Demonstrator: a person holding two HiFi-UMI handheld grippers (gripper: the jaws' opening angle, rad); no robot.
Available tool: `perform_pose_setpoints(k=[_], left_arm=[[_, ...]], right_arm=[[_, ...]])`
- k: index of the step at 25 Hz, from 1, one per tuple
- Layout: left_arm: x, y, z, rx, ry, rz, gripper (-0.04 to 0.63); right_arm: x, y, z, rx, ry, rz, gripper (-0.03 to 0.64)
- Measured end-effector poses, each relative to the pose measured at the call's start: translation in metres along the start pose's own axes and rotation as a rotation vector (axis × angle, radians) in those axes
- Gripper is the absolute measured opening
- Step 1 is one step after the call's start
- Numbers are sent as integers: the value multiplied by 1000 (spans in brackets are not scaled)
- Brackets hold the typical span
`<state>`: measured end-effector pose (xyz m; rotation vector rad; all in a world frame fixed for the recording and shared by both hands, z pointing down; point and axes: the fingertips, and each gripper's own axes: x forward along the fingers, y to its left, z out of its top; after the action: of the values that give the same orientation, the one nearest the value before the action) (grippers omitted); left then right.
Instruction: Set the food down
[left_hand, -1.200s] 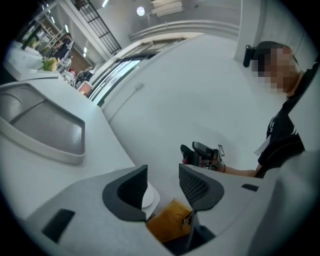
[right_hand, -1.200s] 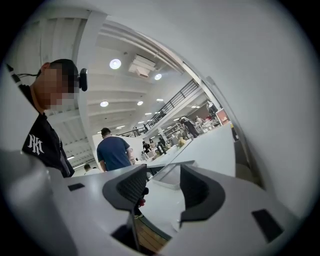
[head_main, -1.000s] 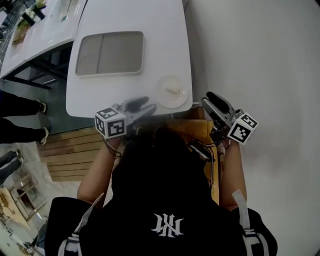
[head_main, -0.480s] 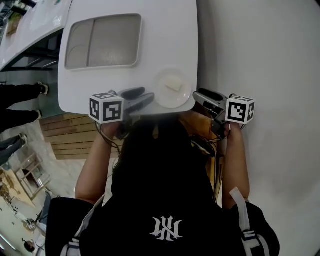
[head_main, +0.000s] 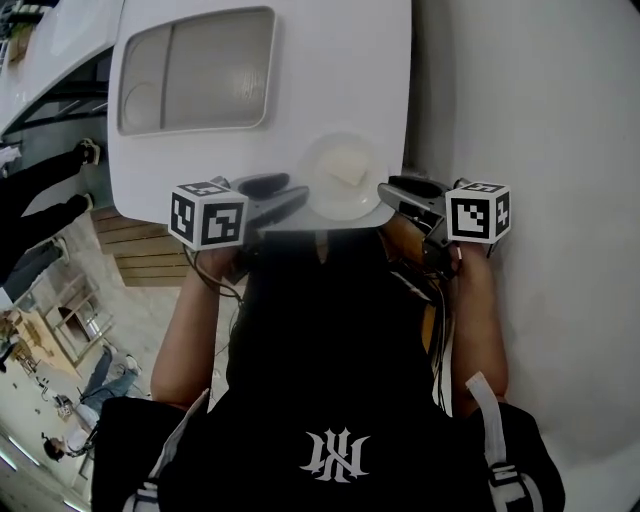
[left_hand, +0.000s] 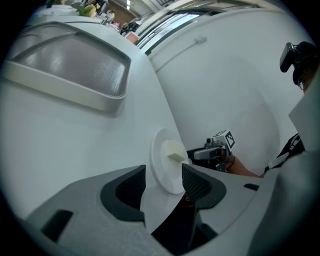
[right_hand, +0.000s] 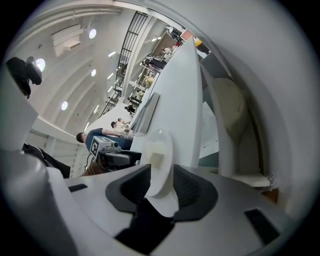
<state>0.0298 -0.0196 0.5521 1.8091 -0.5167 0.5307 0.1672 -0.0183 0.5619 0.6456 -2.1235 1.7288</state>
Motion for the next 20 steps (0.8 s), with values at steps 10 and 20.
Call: perform_pose_setpoints(k=[10,20], left_arm=[[6,9,-6,-90,44,35,47],[6,9,-6,-144,60,-4,31]], right_arm=[[2,2,1,92,-9,50,74],[2,-5,5,195,-18,67,18]])
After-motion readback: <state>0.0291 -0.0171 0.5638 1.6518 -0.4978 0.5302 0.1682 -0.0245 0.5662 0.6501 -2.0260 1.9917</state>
